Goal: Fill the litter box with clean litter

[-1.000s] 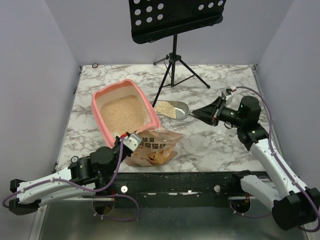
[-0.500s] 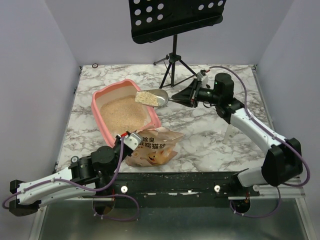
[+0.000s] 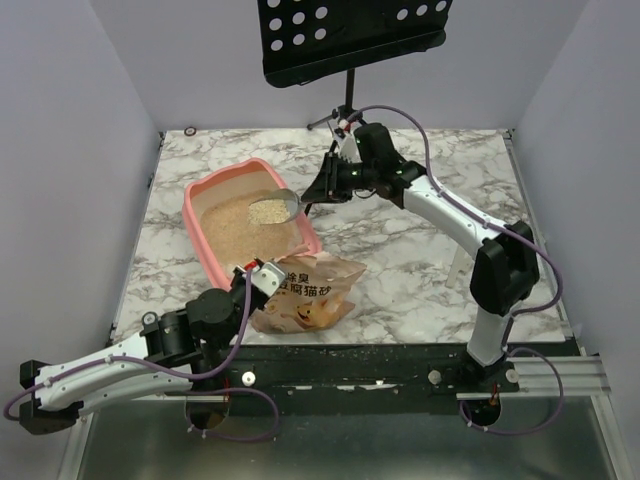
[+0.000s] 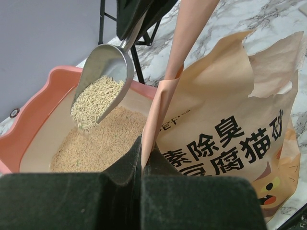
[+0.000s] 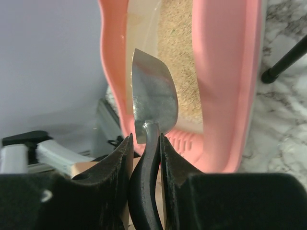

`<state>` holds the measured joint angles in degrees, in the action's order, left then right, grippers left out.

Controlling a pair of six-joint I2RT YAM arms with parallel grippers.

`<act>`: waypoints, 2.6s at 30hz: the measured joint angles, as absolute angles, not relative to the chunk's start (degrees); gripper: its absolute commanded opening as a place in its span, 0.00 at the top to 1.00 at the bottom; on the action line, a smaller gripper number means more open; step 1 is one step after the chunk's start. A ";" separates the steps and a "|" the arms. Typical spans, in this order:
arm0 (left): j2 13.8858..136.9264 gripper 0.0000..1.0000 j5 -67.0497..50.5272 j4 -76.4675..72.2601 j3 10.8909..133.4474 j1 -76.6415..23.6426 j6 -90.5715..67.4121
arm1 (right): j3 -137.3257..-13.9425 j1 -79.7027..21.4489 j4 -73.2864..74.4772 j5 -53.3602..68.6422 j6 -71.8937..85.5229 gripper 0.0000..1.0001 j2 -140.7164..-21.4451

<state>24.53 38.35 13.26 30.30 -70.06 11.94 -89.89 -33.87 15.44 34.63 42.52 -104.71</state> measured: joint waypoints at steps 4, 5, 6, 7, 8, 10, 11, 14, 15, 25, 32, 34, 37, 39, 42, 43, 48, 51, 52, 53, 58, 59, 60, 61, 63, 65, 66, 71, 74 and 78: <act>24.73 1.00 38.35 13.26 30.33 -69.71 11.68 | -99.39 -36.71 24.29 28.67 32.77 0.99 -108.99; 24.84 1.00 38.35 13.26 30.37 -69.65 11.55 | -101.86 -37.56 26.28 27.07 30.57 0.99 -110.08; 25.08 1.00 38.35 13.26 30.50 -69.54 11.42 | -104.25 -38.48 28.12 25.32 28.18 0.99 -111.13; 25.34 1.00 38.35 13.28 30.59 -69.36 11.29 | -106.52 -39.51 29.93 23.44 25.98 0.99 -112.16; 25.54 1.00 38.35 13.26 30.63 -69.25 11.20 | -108.36 -40.56 31.44 21.74 23.68 0.99 -113.08; 25.80 1.00 38.35 13.28 30.76 -69.01 11.05 | -111.35 -42.52 34.13 18.96 19.64 0.99 -114.54; 25.85 1.00 38.33 13.28 30.79 -68.95 11.00 | -112.46 -43.40 35.33 17.91 17.78 0.99 -115.13; 25.91 1.00 38.30 13.37 30.85 -68.62 10.85 | -115.35 -45.50 38.61 15.51 12.34 0.99 -116.49; 25.91 1.00 38.28 13.37 30.87 -68.55 10.83 | -116.18 -46.15 39.44 14.96 10.37 0.99 -116.79; 26.11 1.00 37.67 13.43 31.07 -67.85 10.61 | -118.39 -51.22 40.93 9.19 -10.87 0.99 -117.21; 26.09 1.00 37.60 13.43 31.07 -67.83 10.61 | -114.06 -53.84 38.13 5.87 -15.25 0.99 -114.52; 26.09 1.00 37.56 13.43 31.07 -67.81 10.61 | -111.15 -53.89 37.39 4.54 -14.98 0.99 -111.59; 26.04 1.00 37.47 13.43 31.07 -67.81 10.61 | -108.20 -53.67 36.97 0.80 -13.47 0.99 -105.86; 26.04 1.00 37.43 13.43 31.07 -67.81 10.61 | -106.39 -53.30 36.47 -2.22 -11.94 0.99 -100.62; 26.04 1.00 37.41 13.43 31.07 -67.81 10.61 | -104.53 -52.12 36.69 -5.82 -9.06 0.99 -92.33; 26.04 1.00 37.41 13.43 31.07 -67.81 10.63 | -103.88 -51.51 36.86 -6.98 -8.21 0.99 -89.67; 26.55 1.00 37.41 13.32 31.07 -67.79 10.63 | -97.45 -47.70 40.97 -11.66 -3.18 0.99 -77.52; 27.14 1.00 37.43 12.91 31.07 -67.64 10.63 | -92.03 -46.76 45.47 -11.79 0.19 0.99 -72.23; 27.44 1.00 37.43 12.71 31.07 -67.55 10.66 | -90.56 -46.76 47.16 -11.27 1.15 0.99 -70.83; 27.73 1.00 37.43 12.51 31.07 -67.55 10.63 | -89.19 -46.74 48.75 -10.48 2.07 0.99 -69.49; 29.50 1.00 37.43 11.49 31.09 -67.48 10.66 | -86.24 -46.76 55.42 -3.86 6.11 0.99 -62.81; 29.85 1.00 37.43 11.29 31.09 -67.46 10.66 | -86.17 -46.76 56.27 -2.50 6.76 0.99 -61.25; 30.30 1.00 37.43 11.05 31.11 -67.46 10.66 | -86.17 -46.76 56.99 -1.34 7.40 0.99 -59.77; 30.59 1.00 37.43 10.83 31.11 -67.44 10.66 | -86.15 -46.76 57.47 -0.34 7.86 0.99 -58.30; 30.98 1.00 37.43 10.55 31.11 -67.44 10.66 | -86.11 -46.76 58.33 1.08 8.71 0.99 -55.75; 31.09 1.00 37.41 10.37 31.11 -67.44 10.66 | -85.56 -46.76 58.76 2.31 9.26 0.99 -53.95; 31.09 1.00 37.41 10.37 31.11 -67.44 10.66 | -85.27 -46.76 59.00 2.90 9.47 0.99 -53.30; 30.61 1.00 37.06 10.37 31.11 -67.44 10.66 | -83.37 -46.74 59.27 5.02 9.93 0.99 -53.78; 30.09 1.00 36.38 10.39 31.11 -67.44 10.66 | -83.18 -46.76 59.00 6.20 9.80 0.99 -56.01; 29.65 1.00 35.38 10.44 31.11 -67.44 10.63 | -83.18 -46.74 58.00 8.12 9.15 0.99 -59.55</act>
<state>29.65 35.38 10.44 31.11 -67.44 10.63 -83.18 -46.74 58.00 8.12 9.15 -59.55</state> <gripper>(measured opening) 0.017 0.324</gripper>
